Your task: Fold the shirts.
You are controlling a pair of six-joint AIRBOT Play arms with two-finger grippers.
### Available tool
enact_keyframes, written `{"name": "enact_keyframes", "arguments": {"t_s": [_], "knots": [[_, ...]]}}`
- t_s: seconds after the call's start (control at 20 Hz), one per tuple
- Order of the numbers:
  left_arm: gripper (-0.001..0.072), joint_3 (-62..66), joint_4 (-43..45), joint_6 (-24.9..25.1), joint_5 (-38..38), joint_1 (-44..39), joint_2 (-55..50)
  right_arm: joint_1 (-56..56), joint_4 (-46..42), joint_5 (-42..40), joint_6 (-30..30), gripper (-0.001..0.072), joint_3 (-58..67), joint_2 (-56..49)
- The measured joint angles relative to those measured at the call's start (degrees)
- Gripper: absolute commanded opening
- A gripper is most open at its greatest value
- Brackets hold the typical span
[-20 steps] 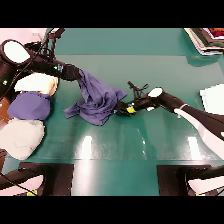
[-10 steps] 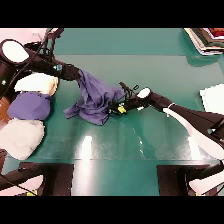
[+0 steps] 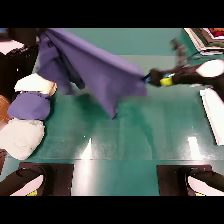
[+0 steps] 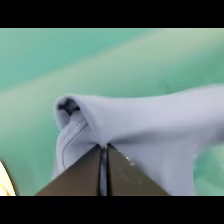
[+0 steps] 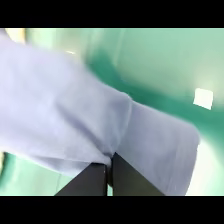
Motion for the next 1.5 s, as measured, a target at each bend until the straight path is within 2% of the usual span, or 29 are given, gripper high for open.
{"name": "enact_keyframes", "arguments": {"t_s": [0.35, 0.6, 0.75, 0.95, 1.2, 1.25, 1.3, 1.35, 1.5], "knots": [[0.0025, 5.3, -5.0, 0.0, -2.1, 0.0, 6.8, -9.3, -6.0, 5.6, -1.4, 0.0017, 13.0, 14.4], [0.0025, 3.0, -8.1, 0.1, -9.7, 0.1, 6.8, -10.6, -14.2, 12.6, -1.2, 0.0017, 20.6, 17.4], [0.0025, -6.3, -9.2, 0.0, -13.9, 0.1, 5.9, -10.8, -16.6, 18.6, -1.0, 0.0016, 19.2, 15.6], [0.0025, -26.7, -12.0, 0.0, -12.8, 0.1, 5.3, -9.5, -18.1, 22.3, -0.9, 0.0017, 8.4, 12.5], [0.0028, -52.7, -16.6, 2.7, -6.6, 0.1, 5.1, -5.7, -18.4, 18.3, -0.9, 0.0017, -8.6, 10.9], [0.0175, -56.5, -17.4, 3.2, -5.7, 0.1, 5.1, -5.0, -18.3, 17.4, -0.8, 0.0016, -11.0, 10.8], [0.0401, -59.2, -18.0, 3.5, -5.2, 0.1, 5.1, -4.5, -18.3, 16.7, -0.8, 0.0017, -12.8, 10.7], [0.0428, -61.4, -18.3, 3.8, -4.6, 0.1, 5.1, -4.1, -18.4, 16.2, -0.8, 0.0017, -14.0, 10.7], [0.0432, -63.5, -20.3, 4.3, -3.4, 0.1, 5.1, -3.3, -18.1, 15.3, -0.3, 0.0016, -16.2, 10.6]]}}
